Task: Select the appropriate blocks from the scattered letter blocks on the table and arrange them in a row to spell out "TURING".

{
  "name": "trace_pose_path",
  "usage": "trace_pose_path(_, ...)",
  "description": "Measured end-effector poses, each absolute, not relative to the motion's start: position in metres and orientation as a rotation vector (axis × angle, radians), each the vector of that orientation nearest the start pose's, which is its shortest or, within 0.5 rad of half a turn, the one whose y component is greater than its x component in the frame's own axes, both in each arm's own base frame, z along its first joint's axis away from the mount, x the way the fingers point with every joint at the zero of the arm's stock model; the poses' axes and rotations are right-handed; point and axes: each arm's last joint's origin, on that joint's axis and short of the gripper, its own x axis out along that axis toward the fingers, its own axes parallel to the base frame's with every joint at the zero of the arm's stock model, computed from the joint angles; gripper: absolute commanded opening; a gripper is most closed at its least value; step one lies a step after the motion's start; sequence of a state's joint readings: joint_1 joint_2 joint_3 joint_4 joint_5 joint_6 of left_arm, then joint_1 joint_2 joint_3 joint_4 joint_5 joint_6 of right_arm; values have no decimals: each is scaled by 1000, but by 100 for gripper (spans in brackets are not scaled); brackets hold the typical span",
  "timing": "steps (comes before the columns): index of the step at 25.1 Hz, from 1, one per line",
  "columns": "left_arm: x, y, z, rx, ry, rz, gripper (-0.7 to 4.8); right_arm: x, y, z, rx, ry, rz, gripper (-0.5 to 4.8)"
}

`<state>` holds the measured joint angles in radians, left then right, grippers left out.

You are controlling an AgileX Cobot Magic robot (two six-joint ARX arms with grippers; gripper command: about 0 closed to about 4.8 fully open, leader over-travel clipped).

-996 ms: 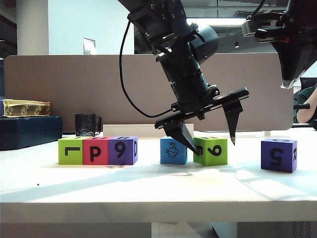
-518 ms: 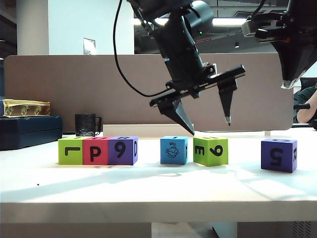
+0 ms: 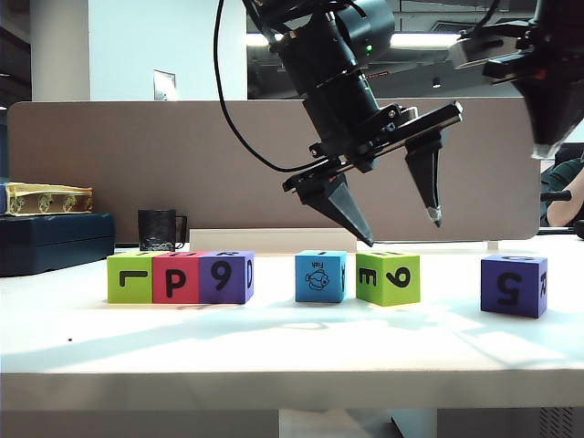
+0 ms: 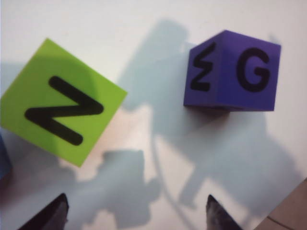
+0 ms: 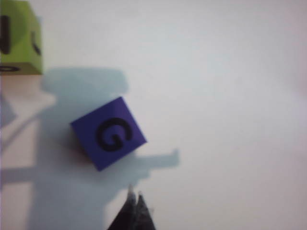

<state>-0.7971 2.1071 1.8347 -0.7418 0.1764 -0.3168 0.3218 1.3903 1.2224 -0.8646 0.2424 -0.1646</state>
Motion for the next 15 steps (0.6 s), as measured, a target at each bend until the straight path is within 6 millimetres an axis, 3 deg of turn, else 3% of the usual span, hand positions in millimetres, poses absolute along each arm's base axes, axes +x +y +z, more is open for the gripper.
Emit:
trace_pose_path(9, 321, -336, 225, 123, 1107, -759, 210, 264, 75, 309, -449, 956, 89, -1)
trace_pose_path(15, 322, -345, 212, 140, 1097, -785, 210, 264, 75, 310, -449, 955, 89, -1)
